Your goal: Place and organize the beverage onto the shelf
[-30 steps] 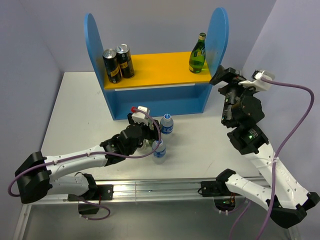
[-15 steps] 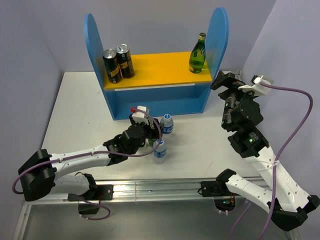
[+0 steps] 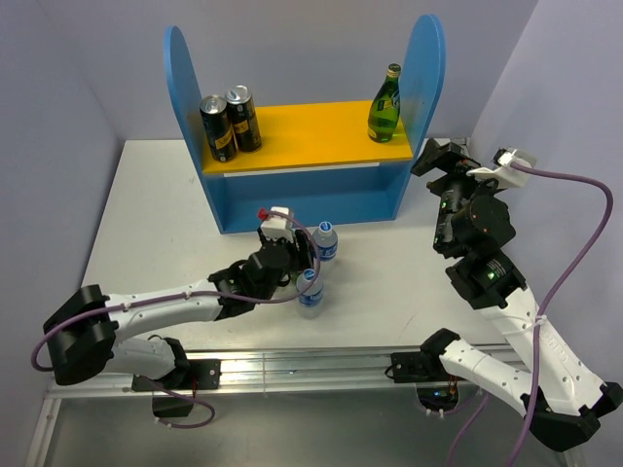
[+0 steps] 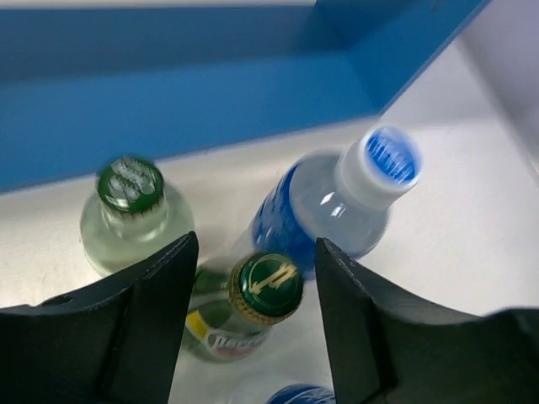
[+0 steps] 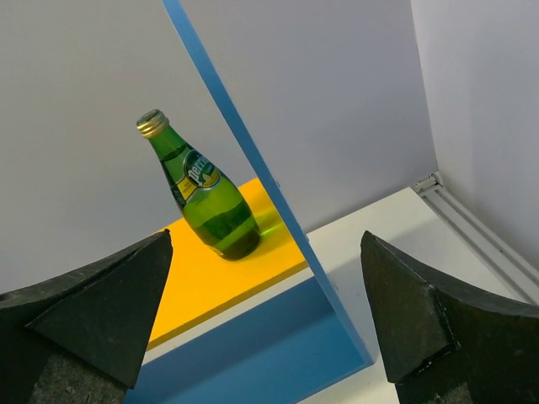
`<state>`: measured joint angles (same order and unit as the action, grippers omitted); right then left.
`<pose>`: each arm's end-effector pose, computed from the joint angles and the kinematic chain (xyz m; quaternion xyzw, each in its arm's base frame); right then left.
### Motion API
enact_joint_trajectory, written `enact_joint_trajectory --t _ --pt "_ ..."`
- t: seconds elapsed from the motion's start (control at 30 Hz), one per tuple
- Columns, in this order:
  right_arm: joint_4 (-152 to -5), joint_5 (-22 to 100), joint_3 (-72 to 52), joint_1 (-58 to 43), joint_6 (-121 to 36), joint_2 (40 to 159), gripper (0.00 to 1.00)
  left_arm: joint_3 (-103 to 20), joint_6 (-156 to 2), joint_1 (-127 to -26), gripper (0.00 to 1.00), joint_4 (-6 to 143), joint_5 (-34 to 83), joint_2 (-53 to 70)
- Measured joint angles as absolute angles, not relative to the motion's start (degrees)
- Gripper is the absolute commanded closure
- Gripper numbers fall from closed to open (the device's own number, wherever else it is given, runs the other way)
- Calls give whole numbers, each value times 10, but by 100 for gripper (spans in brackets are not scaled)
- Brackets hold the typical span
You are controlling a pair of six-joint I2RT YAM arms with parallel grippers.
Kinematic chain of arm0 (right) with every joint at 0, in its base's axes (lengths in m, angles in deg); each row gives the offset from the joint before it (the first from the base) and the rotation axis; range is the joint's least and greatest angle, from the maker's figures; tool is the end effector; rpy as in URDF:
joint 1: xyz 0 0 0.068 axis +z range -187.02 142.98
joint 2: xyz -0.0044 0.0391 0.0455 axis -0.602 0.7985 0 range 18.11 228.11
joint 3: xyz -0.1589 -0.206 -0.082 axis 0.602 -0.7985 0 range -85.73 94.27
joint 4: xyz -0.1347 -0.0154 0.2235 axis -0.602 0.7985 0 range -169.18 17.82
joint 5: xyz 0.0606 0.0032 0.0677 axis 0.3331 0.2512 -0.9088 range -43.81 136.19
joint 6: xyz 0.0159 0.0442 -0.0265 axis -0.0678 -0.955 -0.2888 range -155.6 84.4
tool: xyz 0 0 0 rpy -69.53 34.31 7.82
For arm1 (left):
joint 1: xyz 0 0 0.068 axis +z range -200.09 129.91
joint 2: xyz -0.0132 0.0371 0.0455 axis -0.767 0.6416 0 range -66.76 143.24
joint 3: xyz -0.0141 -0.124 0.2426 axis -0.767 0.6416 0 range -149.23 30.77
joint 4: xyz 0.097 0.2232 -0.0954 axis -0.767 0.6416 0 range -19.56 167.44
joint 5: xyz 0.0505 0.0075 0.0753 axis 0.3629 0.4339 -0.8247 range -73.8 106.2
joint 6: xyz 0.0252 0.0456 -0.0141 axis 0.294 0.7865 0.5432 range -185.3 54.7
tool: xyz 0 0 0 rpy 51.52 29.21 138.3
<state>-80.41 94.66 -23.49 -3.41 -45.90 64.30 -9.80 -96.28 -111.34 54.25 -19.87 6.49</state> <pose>0.1392 0.0604 0.4584 0.2145 0.5963 0.0488 0.7721 0.1536 -0.2363 0.2553 0.0201 0.7838 -0.2381 0.5732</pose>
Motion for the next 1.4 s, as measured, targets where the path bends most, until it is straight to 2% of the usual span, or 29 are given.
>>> enact_joint_trajectory --t 0.2,0.4,0.57,0.63,0.83,1.0,1.13,1.4 --pt "-804 947 -235 -34 -461 643 0 -106 -979 -1116 39 603 -191 134" --pt "-804 947 -235 -34 -462 643 0 -108 -980 -1118 42 608 -195 134" --pt "-804 947 -235 -34 -462 643 0 -107 -980 -1118 79 622 -199 124" --pt "-804 946 -235 -34 -463 644 0 -106 -979 -1118 100 622 -201 123" --pt "-804 945 -235 -34 -467 649 0 -109 -976 -1124 100 637 -212 117" --pt "-797 940 -237 -34 -477 648 0 -152 -948 -1131 100 752 -215 97" --pt "-778 933 -244 -34 -495 642 0 -231 -909 -1131 100 829 -214 94" --pt "-730 920 -292 -34 -550 598 1 -430 -826 -1124 100 862 -209 105"
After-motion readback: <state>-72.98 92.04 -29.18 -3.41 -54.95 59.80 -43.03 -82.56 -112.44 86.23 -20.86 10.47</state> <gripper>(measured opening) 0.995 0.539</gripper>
